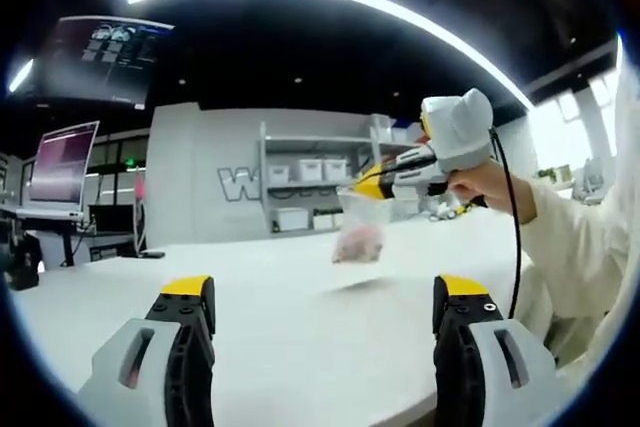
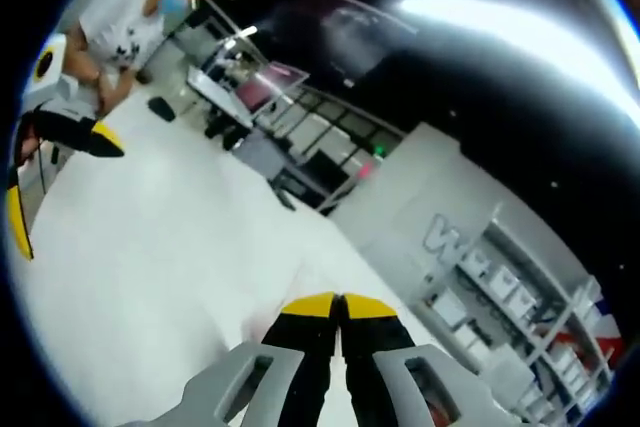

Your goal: Open the resealable bag by pulling the two sides of the seal apart until the entire bag opening is separated and visibly accessible.

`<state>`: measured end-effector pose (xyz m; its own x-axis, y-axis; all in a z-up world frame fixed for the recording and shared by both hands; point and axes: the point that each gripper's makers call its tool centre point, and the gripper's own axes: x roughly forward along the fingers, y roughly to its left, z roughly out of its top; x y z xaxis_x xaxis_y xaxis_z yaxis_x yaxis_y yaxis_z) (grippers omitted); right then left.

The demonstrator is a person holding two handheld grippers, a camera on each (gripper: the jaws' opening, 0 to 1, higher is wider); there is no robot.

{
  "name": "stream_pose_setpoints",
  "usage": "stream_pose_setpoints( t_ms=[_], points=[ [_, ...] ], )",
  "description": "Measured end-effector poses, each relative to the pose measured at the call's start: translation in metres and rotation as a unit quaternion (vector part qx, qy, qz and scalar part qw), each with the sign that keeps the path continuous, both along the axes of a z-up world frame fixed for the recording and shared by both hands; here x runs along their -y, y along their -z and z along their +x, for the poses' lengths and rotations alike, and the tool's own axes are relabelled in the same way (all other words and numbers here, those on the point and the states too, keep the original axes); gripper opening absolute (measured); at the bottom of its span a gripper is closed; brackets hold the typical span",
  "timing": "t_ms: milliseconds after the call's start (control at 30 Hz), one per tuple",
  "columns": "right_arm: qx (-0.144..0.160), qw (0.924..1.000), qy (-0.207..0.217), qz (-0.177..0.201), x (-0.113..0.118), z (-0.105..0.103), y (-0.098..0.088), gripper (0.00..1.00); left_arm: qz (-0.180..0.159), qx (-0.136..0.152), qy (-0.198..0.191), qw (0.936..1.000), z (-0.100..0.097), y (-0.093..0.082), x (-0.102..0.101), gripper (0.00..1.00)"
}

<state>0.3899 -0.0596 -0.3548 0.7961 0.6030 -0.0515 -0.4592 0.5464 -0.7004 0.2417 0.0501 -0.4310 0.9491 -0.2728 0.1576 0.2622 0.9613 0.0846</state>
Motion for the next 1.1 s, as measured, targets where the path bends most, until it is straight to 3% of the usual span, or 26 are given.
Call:
stream_pose_setpoints(
  t_ms=[1100],
  points=[
    [-0.009, 0.9991, 0.005, -0.04, -0.022, 0.043, 0.004, 0.0, -0.01, -0.007, -0.005, 0.9999, 0.0, 0.005, -0.008, 0.88]
  ],
)
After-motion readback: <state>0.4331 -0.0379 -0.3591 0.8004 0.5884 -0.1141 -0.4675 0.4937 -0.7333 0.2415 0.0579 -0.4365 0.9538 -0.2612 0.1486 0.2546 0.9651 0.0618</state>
